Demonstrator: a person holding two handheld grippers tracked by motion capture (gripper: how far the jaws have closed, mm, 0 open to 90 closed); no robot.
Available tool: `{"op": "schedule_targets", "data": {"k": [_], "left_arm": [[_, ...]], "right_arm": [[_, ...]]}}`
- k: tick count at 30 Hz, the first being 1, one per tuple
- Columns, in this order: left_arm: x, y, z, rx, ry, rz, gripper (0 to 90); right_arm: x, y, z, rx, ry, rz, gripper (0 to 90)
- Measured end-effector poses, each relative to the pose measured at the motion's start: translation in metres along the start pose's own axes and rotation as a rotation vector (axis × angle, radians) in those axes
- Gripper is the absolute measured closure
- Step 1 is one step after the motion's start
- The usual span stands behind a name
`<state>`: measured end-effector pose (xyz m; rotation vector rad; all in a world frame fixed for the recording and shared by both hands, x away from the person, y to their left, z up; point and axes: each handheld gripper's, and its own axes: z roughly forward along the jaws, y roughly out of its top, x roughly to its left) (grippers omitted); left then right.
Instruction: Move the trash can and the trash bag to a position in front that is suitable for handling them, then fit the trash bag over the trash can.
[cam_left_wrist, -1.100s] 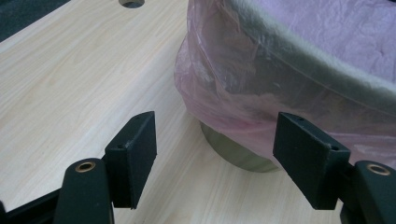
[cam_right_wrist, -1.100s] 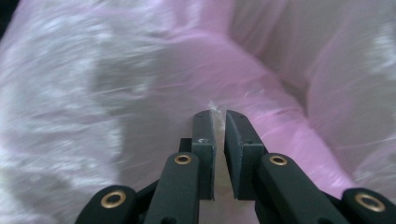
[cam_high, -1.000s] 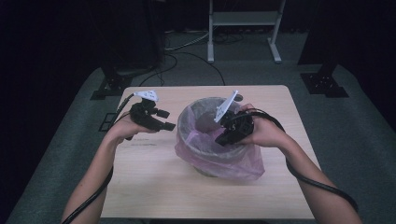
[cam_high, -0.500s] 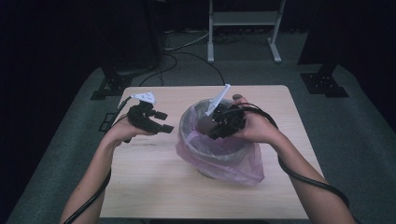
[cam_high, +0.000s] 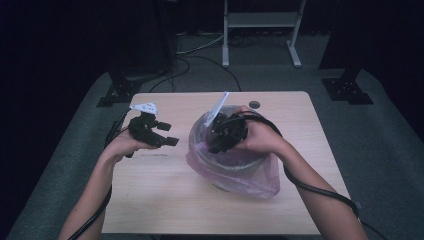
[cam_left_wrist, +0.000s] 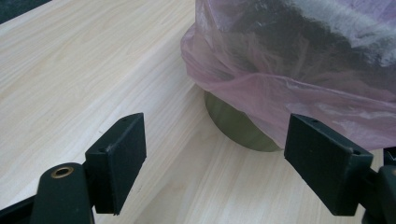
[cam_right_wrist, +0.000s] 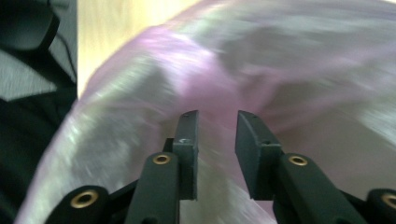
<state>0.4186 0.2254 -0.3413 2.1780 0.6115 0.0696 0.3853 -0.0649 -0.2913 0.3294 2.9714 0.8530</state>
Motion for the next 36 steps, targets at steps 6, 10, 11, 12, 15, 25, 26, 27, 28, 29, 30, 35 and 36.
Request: {"op": "schedule_targets", "data": {"k": [6, 10, 11, 12, 15, 25, 26, 27, 28, 29, 30, 35, 36], "left_arm": [[-0.001, -0.001, 0.0, 0.003, 0.002, 0.0, 18.1], [0.0, 0.001, 0.0, 0.005, 0.005, 0.002, 18.0], [0.0, 0.001, 0.001, 0.006, 0.003, 0.003, 18.0], [0.0, 0.002, 0.001, 0.005, 0.002, 0.005, 18.0], [0.0, 0.004, 0.004, 0.005, -0.003, 0.008, 17.9], [-0.008, -0.004, 0.001, -0.005, 0.015, 0.005, 14.9], [-0.01, -0.006, 0.0, -0.004, 0.021, 0.009, 14.9], [-0.011, -0.008, 0.0, -0.006, 0.021, 0.008, 14.9], [-0.011, -0.01, 0.0, -0.009, 0.019, 0.004, 14.9], [-0.013, -0.012, -0.001, -0.007, 0.019, 0.004, 14.9], [-0.014, -0.014, 0.0, -0.007, 0.022, 0.004, 14.8], [-0.017, -0.025, -0.002, -0.003, 0.036, 0.004, 14.9], [-0.018, -0.027, -0.002, -0.005, 0.04, 0.0, 14.9]], "right_arm": [[-0.024, -0.028, -0.035, -0.132, -0.045, 0.114, 51.9], [-0.034, -0.044, -0.054, -0.215, -0.051, 0.162, 46.7], [-0.036, -0.047, -0.057, -0.23, -0.052, 0.176, 45.6], [-0.037, -0.05, -0.06, -0.244, -0.058, 0.18, 44.4], [-0.039, -0.059, -0.068, -0.27, -0.07, 0.202, 42.7], [-0.039, -0.102, -0.09, -0.348, -0.12, 0.275, 39.7], [-0.038, -0.108, -0.094, -0.367, -0.122, 0.285, 39.5], [-0.037, -0.116, -0.098, -0.384, -0.133, 0.299, 38.8], [-0.036, -0.122, -0.101, -0.396, -0.144, 0.311, 38.7], [-0.036, -0.126, -0.103, -0.405, -0.148, 0.321, 38.7], [-0.036, -0.132, -0.106, -0.414, -0.155, 0.331, 38.5], [-0.033, -0.161, -0.116, -0.455, -0.187, 0.383, 38.1], [-0.032, -0.165, -0.117, -0.456, -0.19, 0.388, 37.9]]}}
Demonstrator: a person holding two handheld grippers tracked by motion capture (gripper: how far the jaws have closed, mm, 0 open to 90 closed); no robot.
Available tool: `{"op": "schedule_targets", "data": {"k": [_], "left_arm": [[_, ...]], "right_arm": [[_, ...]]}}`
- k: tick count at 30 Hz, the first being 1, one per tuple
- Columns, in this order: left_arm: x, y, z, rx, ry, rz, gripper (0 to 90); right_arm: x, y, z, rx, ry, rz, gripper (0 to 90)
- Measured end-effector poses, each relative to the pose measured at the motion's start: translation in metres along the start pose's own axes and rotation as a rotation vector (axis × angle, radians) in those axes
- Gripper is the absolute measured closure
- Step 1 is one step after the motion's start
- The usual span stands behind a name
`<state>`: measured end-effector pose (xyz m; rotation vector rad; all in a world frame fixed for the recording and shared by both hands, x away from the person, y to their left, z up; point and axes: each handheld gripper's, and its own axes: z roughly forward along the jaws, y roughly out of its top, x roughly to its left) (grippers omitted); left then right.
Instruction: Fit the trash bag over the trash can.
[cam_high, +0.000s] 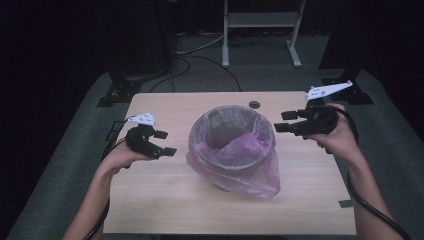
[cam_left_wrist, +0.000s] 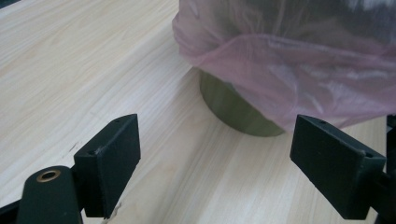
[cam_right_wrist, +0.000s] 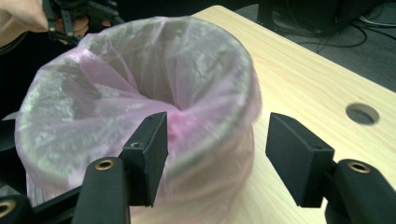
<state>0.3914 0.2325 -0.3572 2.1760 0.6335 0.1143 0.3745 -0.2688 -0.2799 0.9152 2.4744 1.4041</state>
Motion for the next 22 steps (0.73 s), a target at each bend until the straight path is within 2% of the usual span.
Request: {"op": "schedule_targets", "data": {"k": [5, 11, 22], "left_arm": [[-0.005, -0.013, -0.002, -0.008, 0.016, -0.005, 14.9], [-0.011, -0.028, -0.004, -0.016, 0.031, -0.016, 14.8], [-0.026, -0.058, -0.004, -0.013, 0.045, -0.028, 14.8]], "right_arm": [[-0.007, -0.026, -0.009, -0.002, -0.035, 0.037, 37.7], [-0.012, -0.067, -0.017, -0.02, -0.063, 0.098, 35.6], [-0.005, -0.15, -0.02, -0.051, -0.095, 0.216, 32.6]]}}
